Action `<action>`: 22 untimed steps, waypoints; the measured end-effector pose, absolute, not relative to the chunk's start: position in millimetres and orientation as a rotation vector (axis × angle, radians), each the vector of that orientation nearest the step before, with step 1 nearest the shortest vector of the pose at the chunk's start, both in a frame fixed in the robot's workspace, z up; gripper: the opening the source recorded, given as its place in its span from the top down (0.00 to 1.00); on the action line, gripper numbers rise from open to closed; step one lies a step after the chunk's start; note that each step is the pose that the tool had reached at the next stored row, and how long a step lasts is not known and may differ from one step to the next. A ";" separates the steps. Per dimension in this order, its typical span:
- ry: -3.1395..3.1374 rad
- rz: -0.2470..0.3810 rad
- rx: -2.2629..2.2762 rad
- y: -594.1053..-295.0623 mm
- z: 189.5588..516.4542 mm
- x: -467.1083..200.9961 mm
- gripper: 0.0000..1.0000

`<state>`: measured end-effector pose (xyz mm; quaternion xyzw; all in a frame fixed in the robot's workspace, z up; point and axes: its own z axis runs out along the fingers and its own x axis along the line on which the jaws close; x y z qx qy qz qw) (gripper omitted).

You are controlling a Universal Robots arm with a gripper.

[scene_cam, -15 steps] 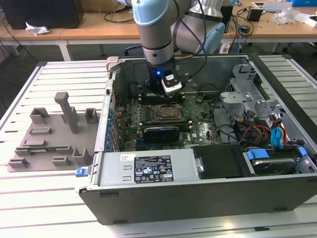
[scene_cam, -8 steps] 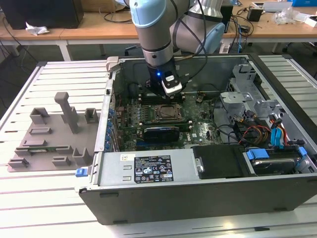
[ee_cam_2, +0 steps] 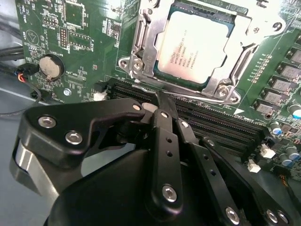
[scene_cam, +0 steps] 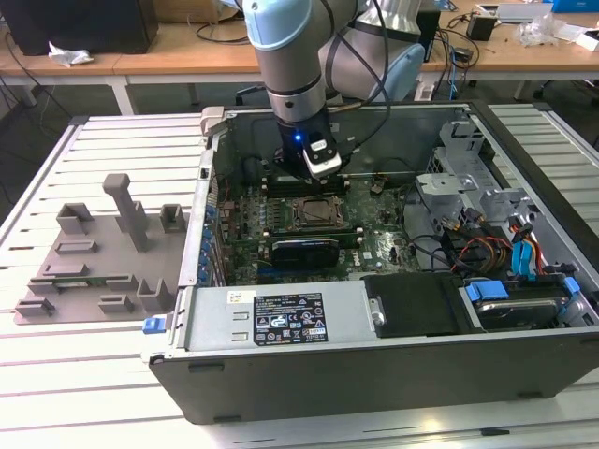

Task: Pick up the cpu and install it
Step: 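Install the first cpu locking lever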

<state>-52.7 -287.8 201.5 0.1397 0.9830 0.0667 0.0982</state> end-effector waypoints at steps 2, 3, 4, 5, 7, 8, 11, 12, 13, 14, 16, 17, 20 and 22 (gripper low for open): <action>2.905 0.194 0.420 -287.7 201.1 -52.9 0.89; 2.902 0.191 0.423 -287.7 201.0 -53.0 0.89; 2.899 0.189 0.424 -287.7 200.8 -53.1 0.89; 2.896 0.186 0.426 -287.8 200.5 -53.3 0.89; 2.886 0.177 0.429 -288.2 199.8 -53.6 0.89; 2.883 0.174 0.430 -288.4 199.6 -53.6 0.89; 2.875 0.163 0.432 -289.4 199.2 -53.7 0.89; 2.871 0.159 0.433 -289.7 198.9 -53.8 0.89; 2.869 0.155 0.433 -290.0 198.8 -53.8 0.89; 2.867 0.155 0.433 -290.1 198.7 -53.8 0.89; 2.865 0.156 0.434 -290.4 198.2 -53.8 0.89; 2.865 0.156 0.434 -290.7 197.7 -53.9 0.89; 2.863 0.156 0.434 -291.4 195.7 -53.9 0.89; 2.863 0.159 0.434 -291.5 195.6 -53.9 0.89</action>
